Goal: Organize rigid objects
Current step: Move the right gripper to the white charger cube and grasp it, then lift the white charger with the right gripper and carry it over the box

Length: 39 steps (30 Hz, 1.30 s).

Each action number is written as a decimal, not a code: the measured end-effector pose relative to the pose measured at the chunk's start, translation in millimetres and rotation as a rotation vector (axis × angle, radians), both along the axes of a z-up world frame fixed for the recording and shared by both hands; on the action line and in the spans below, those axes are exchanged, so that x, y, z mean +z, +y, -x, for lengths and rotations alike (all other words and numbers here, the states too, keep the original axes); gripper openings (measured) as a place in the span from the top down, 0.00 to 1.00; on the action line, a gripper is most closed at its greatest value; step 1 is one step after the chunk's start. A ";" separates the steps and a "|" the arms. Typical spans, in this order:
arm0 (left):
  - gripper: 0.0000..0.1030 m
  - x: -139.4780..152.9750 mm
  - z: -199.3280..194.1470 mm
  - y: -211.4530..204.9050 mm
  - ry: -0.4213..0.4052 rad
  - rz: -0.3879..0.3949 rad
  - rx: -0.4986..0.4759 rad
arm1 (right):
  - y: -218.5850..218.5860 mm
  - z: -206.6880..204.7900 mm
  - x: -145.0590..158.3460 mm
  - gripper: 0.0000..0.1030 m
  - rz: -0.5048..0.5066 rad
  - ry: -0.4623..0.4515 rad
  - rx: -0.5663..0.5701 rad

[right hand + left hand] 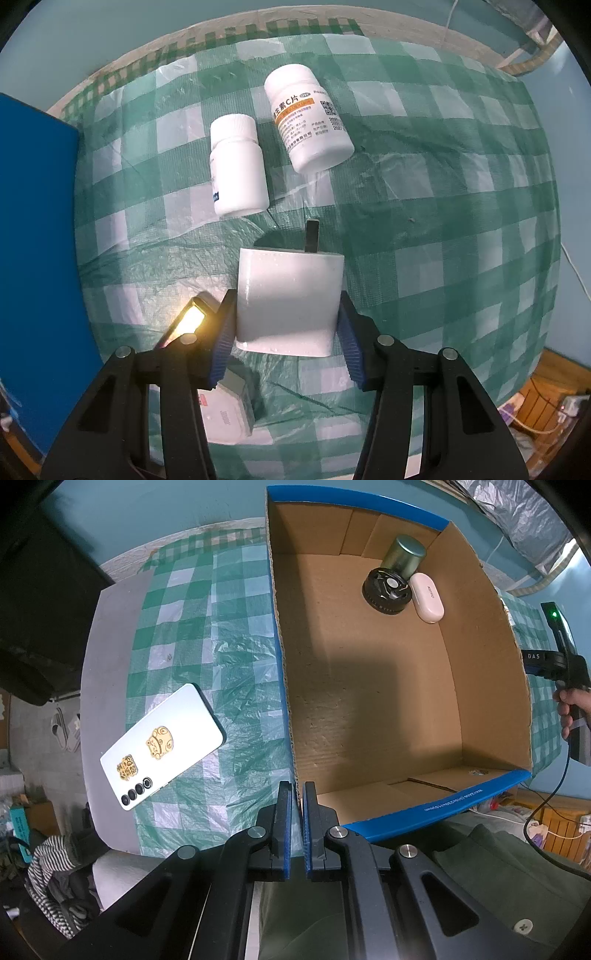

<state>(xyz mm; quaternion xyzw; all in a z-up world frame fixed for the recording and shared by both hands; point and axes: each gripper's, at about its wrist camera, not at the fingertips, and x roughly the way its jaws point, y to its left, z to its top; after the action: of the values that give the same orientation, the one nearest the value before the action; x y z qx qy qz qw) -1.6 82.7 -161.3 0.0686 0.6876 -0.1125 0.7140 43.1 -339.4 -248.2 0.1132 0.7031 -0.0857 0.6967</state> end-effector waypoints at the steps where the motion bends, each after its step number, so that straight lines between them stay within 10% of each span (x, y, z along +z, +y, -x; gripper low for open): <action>1: 0.95 0.2 -0.1 -0.1 0.000 -0.001 0.000 | 1.4 0.0 0.3 0.50 0.000 -0.002 -0.001; 16: 0.95 -0.9 0.7 -1.1 0.002 0.002 0.002 | 8.3 -7.6 0.0 0.53 0.015 0.003 0.028; 39: 0.95 2.3 -1.7 0.2 -0.001 0.000 -0.005 | 38.5 -2.2 79.0 0.53 -0.021 -0.143 0.139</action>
<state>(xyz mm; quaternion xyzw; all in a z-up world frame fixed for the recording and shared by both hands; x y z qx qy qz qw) 0.1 82.9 -159.1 0.0705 0.6871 -0.1140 0.7141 45.3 -300.8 -169.1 0.0771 0.6587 -0.0214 0.7482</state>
